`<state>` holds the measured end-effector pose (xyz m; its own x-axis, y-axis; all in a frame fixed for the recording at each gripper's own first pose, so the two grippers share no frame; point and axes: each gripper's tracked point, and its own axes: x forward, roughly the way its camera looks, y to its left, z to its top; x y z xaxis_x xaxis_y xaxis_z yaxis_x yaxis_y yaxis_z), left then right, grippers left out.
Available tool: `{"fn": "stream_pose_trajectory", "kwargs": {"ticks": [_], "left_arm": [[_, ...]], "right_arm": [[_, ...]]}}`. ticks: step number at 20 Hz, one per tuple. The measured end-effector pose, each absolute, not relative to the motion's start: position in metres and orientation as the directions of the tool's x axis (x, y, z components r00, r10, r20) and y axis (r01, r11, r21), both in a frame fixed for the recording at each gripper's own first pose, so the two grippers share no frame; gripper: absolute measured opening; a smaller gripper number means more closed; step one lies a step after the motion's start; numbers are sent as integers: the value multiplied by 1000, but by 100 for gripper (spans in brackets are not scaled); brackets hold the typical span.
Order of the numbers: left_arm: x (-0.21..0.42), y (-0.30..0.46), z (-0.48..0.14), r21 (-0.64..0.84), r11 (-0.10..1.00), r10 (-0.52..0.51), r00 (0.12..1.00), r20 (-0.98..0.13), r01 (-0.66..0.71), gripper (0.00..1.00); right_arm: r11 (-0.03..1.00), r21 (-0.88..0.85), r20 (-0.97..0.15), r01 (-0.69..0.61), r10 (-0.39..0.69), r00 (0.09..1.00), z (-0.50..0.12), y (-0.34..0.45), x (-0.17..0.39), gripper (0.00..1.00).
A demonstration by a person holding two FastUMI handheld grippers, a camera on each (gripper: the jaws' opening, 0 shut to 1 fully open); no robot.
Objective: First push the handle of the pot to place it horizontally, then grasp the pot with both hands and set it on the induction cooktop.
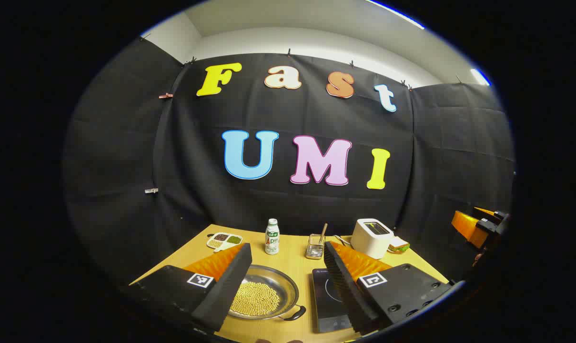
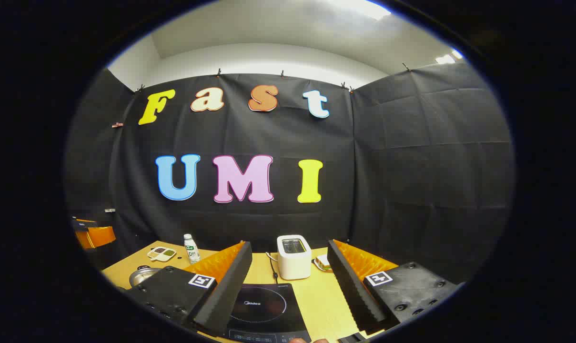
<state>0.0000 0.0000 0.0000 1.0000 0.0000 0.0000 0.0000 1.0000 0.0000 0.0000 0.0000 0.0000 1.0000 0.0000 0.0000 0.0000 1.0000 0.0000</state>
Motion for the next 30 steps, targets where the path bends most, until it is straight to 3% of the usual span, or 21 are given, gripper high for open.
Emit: {"fn": "stream_pose_trajectory", "kwargs": {"ticks": [13, 16, 17, 30], "left_arm": [[4, 25, -4, 60, 997, -55, 997, 51, 52, 95], [4, 27, -12, 60, 994, -88, 996, 35, 86, 95], [2, 29, -14, 63, 994, -94, 995, 31, 91, 95], [-1, 63, -35, 53, 993, -110, 994, -6, 110, 95]], "right_arm": [[1000, 0, -26, -2, 2, 1000, -12, 39, -6, 99], [1000, 5, -14, 18, -18, 1000, -10, 43, -11, 95], [1000, 8, -8, 27, -27, 1000, -9, 43, -13, 99], [999, 0, -77, 49, -49, 996, -30, 62, -20, 99]]}}
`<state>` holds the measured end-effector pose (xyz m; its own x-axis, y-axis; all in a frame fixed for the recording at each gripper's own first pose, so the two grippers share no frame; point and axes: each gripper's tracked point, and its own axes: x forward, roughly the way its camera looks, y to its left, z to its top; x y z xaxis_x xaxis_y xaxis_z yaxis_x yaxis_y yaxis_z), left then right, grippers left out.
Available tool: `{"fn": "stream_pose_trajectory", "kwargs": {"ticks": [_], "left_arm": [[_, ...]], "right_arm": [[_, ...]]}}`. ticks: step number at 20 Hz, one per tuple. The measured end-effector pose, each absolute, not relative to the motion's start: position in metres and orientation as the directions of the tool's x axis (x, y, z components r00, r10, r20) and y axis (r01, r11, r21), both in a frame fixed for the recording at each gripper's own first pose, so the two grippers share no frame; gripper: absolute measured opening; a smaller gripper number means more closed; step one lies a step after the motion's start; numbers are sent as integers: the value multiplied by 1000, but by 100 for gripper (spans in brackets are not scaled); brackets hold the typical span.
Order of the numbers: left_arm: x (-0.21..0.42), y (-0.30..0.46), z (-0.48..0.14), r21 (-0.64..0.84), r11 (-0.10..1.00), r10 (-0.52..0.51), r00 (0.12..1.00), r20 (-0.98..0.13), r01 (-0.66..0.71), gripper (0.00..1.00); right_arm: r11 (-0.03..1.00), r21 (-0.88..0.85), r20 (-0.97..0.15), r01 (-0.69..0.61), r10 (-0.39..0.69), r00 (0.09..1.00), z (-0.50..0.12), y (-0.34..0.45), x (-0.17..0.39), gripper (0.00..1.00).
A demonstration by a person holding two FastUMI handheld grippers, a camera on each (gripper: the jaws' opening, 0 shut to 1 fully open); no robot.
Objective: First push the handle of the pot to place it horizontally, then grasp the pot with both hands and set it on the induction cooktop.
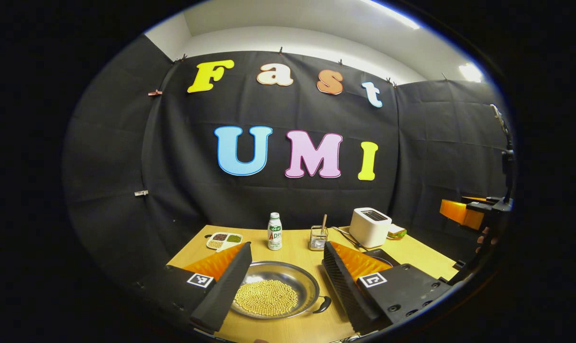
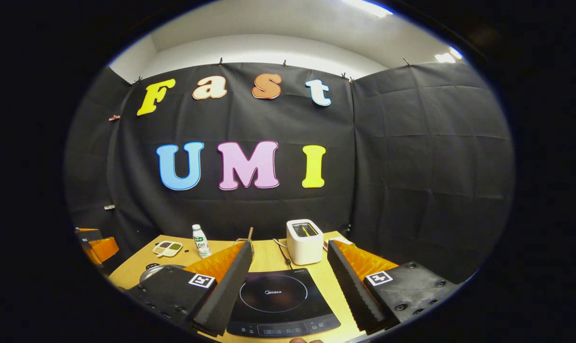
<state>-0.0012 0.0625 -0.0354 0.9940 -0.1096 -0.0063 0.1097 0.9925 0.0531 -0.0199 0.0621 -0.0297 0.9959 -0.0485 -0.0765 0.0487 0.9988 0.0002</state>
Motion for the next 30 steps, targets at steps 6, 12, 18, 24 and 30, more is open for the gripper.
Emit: {"fn": "stream_pose_trajectory", "kwargs": {"ticks": [6, 12, 18, 24, 30], "left_arm": [[-7, 64, -59, 57, 984, -161, 984, -81, 166, 95], [-8, 54, -85, 36, 963, -255, 949, -186, 266, 85], [-7, 49, -132, 41, 950, -276, 895, -350, 309, 50], [-12, 28, -167, 35, 937, -288, 827, -482, 346, 16], [-8, 12, -211, 12, 934, -291, 782, -552, 356, 5]], "right_arm": [[1000, 6, -99, 27, -27, 995, -38, 78, -21, 99], [999, 6, -130, 34, -33, 991, -52, 80, -24, 99], [999, -6, -147, 37, -38, 988, -62, 73, -16, 99], [999, 1, -134, 45, -44, 990, -60, 59, 2, 99], [1000, 18, -167, 14, -11, 986, -71, 53, 21, 99]]}}
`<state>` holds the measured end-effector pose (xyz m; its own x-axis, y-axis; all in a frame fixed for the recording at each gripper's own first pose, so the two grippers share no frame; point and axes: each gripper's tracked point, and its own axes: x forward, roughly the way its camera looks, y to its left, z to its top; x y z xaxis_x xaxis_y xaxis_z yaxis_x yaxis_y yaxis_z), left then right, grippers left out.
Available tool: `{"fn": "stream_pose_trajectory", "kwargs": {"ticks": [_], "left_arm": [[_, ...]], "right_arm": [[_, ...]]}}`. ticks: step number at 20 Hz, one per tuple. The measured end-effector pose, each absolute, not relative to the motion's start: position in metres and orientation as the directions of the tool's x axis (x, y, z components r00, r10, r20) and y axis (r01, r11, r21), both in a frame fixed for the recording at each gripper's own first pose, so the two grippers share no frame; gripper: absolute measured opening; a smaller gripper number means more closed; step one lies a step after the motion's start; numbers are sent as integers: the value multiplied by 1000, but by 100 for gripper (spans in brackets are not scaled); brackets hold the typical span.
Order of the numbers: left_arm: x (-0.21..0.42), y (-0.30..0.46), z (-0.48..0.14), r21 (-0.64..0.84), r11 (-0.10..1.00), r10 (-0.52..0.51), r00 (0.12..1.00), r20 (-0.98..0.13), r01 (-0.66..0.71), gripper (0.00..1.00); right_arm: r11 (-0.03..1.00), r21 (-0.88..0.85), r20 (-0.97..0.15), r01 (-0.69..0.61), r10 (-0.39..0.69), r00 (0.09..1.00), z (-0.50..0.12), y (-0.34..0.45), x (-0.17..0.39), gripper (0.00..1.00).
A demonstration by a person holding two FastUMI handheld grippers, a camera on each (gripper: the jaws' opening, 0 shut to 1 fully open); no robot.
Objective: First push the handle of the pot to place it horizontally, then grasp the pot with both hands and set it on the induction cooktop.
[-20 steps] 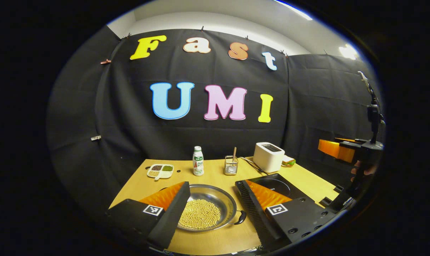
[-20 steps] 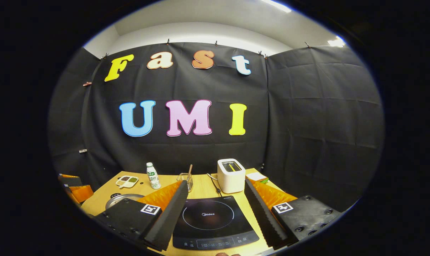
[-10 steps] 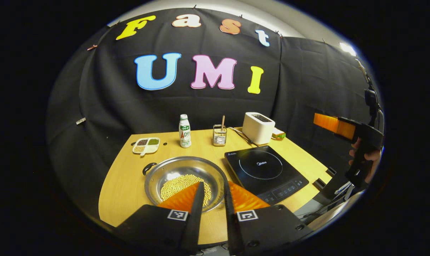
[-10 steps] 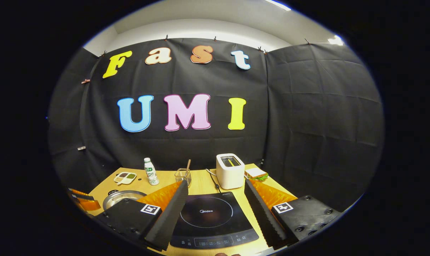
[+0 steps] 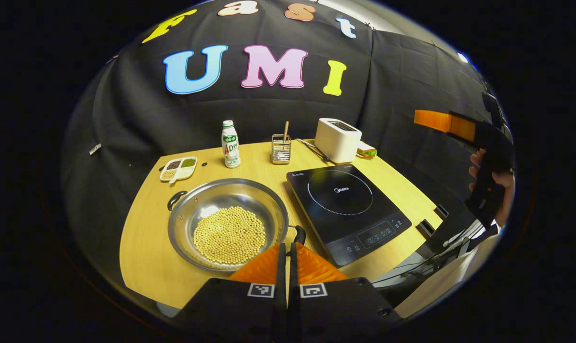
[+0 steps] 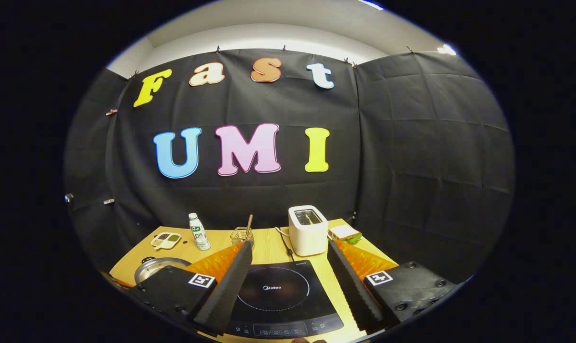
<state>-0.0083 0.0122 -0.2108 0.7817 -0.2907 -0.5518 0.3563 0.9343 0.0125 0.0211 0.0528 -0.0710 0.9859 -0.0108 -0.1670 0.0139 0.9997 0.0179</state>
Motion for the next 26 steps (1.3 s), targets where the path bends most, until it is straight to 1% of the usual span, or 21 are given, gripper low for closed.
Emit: {"fn": "stream_pose_trajectory", "kwargs": {"ticks": [5, 8, 11, 12, 13, 15, 18, 26], "left_arm": [[-11, 14, -271, 18, 934, -255, 700, -667, 358, 5], [-3, 10, -290, -37, 944, -256, 660, -706, 327, 5], [7, 15, -302, 14, 946, -210, 648, -732, 323, 5], [11, 13, -305, 31, 942, -203, 642, -739, 333, 5], [13, 10, -307, 43, 937, -201, 636, -745, 346, 5], [19, 9, -314, 75, 930, -181, 624, -760, 360, 5], [25, 10, -327, 111, 923, -144, 600, -787, 368, 5], [38, -6, -330, 101, 926, -143, 586, -797, 363, 5]], "right_arm": [[998, 4, -201, -65, 64, 977, -82, 62, 30, 99], [995, 4, -197, -104, 103, 975, -82, 65, 36, 99], [992, 13, -208, -123, 123, 970, -87, 64, 42, 99], [991, 14, -206, -134, 134, 969, -86, 65, 43, 95], [990, 13, -200, -144, 144, 969, -85, 66, 44, 99], [987, 5, -196, -163, 161, 967, -86, 66, 48, 99], [985, 13, -200, -170, 169, 965, -88, 62, 54, 99], [991, 30, -231, -130, 133, 964, -98, 37, 69, 99]]}}
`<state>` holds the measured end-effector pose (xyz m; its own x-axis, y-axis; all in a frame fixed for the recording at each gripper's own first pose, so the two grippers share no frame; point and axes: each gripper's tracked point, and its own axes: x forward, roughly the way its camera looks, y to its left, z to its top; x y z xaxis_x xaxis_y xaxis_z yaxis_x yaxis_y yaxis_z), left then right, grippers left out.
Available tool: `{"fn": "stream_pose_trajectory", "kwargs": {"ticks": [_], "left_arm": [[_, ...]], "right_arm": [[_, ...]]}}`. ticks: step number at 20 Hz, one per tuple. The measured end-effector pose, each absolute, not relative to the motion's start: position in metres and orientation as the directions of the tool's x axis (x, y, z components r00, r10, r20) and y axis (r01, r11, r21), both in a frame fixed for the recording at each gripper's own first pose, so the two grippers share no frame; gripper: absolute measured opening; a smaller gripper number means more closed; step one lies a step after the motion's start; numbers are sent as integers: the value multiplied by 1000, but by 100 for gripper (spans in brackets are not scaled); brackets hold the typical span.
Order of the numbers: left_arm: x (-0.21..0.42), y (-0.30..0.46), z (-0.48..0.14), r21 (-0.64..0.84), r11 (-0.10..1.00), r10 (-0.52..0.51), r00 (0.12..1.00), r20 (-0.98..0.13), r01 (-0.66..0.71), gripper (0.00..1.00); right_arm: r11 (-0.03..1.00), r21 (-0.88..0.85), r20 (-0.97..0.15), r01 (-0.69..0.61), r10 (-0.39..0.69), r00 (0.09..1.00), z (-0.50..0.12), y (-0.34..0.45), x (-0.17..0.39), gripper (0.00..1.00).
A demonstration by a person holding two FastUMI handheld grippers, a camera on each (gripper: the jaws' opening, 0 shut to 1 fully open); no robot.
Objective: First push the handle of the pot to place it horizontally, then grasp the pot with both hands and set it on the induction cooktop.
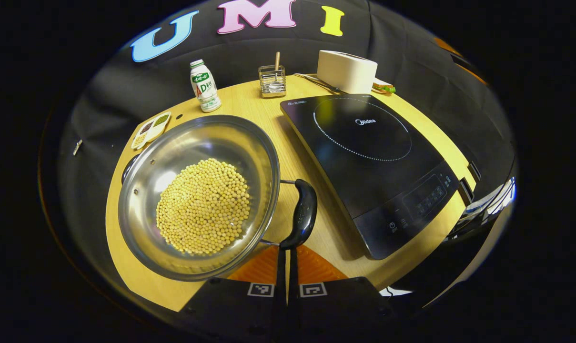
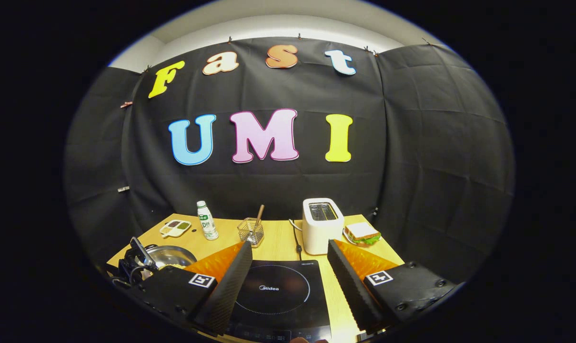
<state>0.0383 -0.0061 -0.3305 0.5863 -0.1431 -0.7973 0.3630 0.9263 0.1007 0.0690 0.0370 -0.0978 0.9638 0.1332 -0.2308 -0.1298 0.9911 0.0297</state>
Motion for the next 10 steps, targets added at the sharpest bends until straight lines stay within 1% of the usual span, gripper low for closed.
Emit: {"fn": "stream_pose_trajectory", "kwargs": {"ticks": [10], "left_arm": [[58, -32, -330, 55, 944, -162, 605, -780, 324, 5]], "right_arm": [[993, 25, -239, -116, 119, 964, -102, 25, 73, 99]]}}
